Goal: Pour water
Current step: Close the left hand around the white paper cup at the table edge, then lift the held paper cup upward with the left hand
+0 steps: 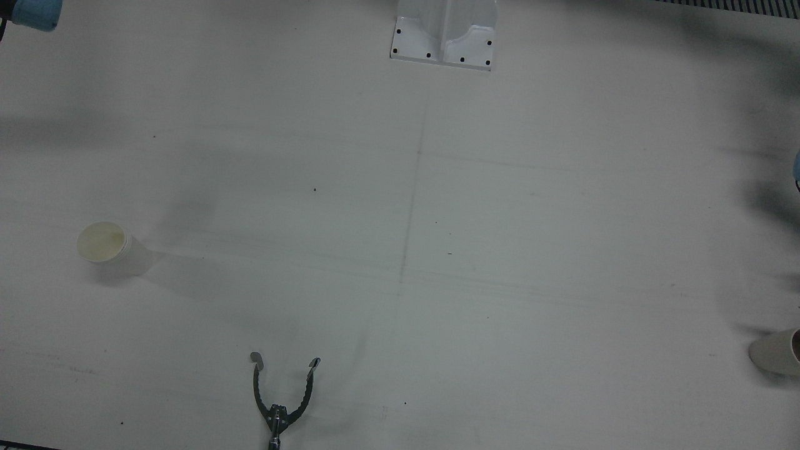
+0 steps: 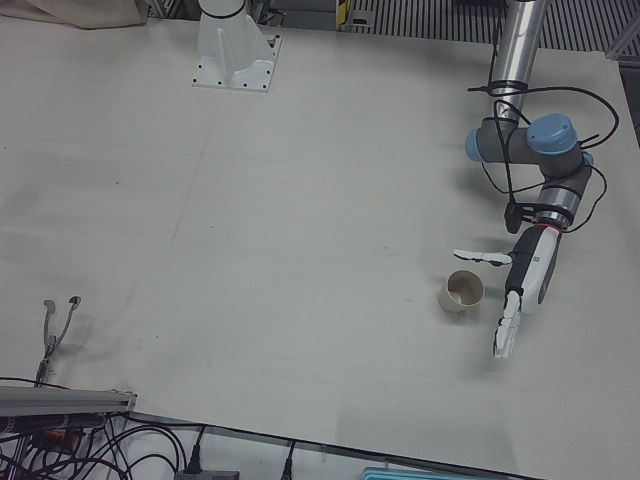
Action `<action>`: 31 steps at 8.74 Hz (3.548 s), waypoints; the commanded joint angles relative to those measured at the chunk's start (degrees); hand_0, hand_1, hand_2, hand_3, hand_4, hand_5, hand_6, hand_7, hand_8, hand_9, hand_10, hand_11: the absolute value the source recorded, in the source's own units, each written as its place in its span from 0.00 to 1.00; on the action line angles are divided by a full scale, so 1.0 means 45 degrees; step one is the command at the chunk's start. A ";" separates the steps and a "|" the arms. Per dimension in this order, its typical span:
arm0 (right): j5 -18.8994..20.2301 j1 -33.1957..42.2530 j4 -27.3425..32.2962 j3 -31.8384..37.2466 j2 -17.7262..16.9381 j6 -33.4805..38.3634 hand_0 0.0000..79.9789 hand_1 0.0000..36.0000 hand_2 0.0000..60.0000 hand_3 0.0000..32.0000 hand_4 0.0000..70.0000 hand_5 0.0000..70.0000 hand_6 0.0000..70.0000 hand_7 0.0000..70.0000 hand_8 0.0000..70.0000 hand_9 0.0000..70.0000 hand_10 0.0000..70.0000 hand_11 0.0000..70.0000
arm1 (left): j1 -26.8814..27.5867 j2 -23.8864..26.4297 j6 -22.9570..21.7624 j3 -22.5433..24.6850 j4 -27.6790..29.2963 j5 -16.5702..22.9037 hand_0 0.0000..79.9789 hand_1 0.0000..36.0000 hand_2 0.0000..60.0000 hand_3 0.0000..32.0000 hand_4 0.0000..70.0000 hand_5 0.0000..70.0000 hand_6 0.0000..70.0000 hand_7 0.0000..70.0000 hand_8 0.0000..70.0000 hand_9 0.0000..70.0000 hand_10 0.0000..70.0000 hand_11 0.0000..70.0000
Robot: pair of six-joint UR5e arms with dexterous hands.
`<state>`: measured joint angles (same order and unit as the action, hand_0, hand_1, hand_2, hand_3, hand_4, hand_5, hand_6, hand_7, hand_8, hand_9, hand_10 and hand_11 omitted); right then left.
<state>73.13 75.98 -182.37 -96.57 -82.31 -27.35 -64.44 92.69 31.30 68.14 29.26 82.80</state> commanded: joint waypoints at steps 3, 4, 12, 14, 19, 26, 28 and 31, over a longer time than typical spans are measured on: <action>-0.0001 -0.0049 0.0000 0.0015 0.0009 0.0005 0.55 0.33 0.29 0.00 0.20 0.22 0.06 0.13 0.00 0.01 0.00 0.00 | 0.0590 0.0028 -0.0042 -0.0865 0.0743 -0.0216 0.69 0.65 0.01 0.18 0.00 0.03 0.00 0.07 0.00 0.00 0.00 0.03; 0.0019 -0.0049 0.0000 0.0015 0.0009 0.0024 0.55 0.33 0.29 0.00 0.21 0.22 0.06 0.13 0.00 0.01 0.00 0.00 | 0.0667 0.0047 -0.0003 -0.0865 0.0743 -0.0371 0.70 0.66 0.02 0.16 0.00 0.04 0.00 0.08 0.00 0.00 0.00 0.04; 0.0038 0.0029 0.0000 0.0015 -0.0010 0.0044 0.54 0.32 0.29 0.00 0.19 0.21 0.05 0.12 0.00 0.00 0.00 0.00 | 0.1156 0.0965 -0.0081 -0.1217 0.0352 -0.0607 0.71 0.66 0.02 0.06 0.00 0.06 0.00 0.13 0.00 0.00 0.01 0.06; 0.0038 -0.0010 0.0000 0.0054 -0.0029 0.0024 0.54 0.32 0.29 0.00 0.19 0.20 0.06 0.12 0.00 0.00 0.00 0.00 | 0.1137 0.0848 -0.0120 -0.1217 0.0352 -0.0607 0.70 0.65 0.03 0.03 0.01 0.06 0.00 0.12 0.00 0.00 0.02 0.06; 0.0038 -0.0029 0.0020 0.0269 -0.0010 0.0044 0.53 0.31 0.28 0.00 0.18 0.20 0.05 0.11 0.00 0.00 0.00 0.00 | 0.1156 0.0848 -0.0120 -0.1237 0.0138 -0.0607 0.69 0.61 0.05 0.00 0.18 0.11 0.00 0.13 0.00 0.00 0.03 0.07; -0.0001 -0.0049 0.0020 0.0269 0.0029 0.0063 0.54 0.32 0.31 0.00 0.19 0.21 0.06 0.12 0.00 0.00 0.00 0.00 | 0.1156 0.1122 -0.1013 -0.0325 -0.2041 -0.0627 1.00 0.61 0.00 0.00 0.78 0.54 0.22 0.59 0.15 0.28 0.09 0.16; 0.0019 0.0029 0.0020 0.0133 0.0145 0.0083 0.54 0.33 0.31 0.00 0.21 0.21 0.06 0.12 0.00 0.00 0.00 0.00 | 0.1118 0.1024 -0.2106 0.1159 -0.3662 -0.0510 1.00 0.68 0.00 0.00 0.78 0.56 0.24 0.61 0.20 0.34 0.11 0.20; -0.0117 -0.0532 0.0020 0.0385 0.0283 -0.0073 0.54 0.34 0.32 0.00 0.19 0.21 0.06 0.12 0.00 0.00 0.00 0.00 | 0.0805 0.0868 -0.2698 0.2665 -0.4626 -0.0471 1.00 0.69 0.00 0.00 0.78 0.56 0.25 0.59 0.20 0.34 0.11 0.19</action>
<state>73.12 75.96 -182.29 -95.72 -81.26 -27.08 -59.93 97.15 20.57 75.33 11.37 80.50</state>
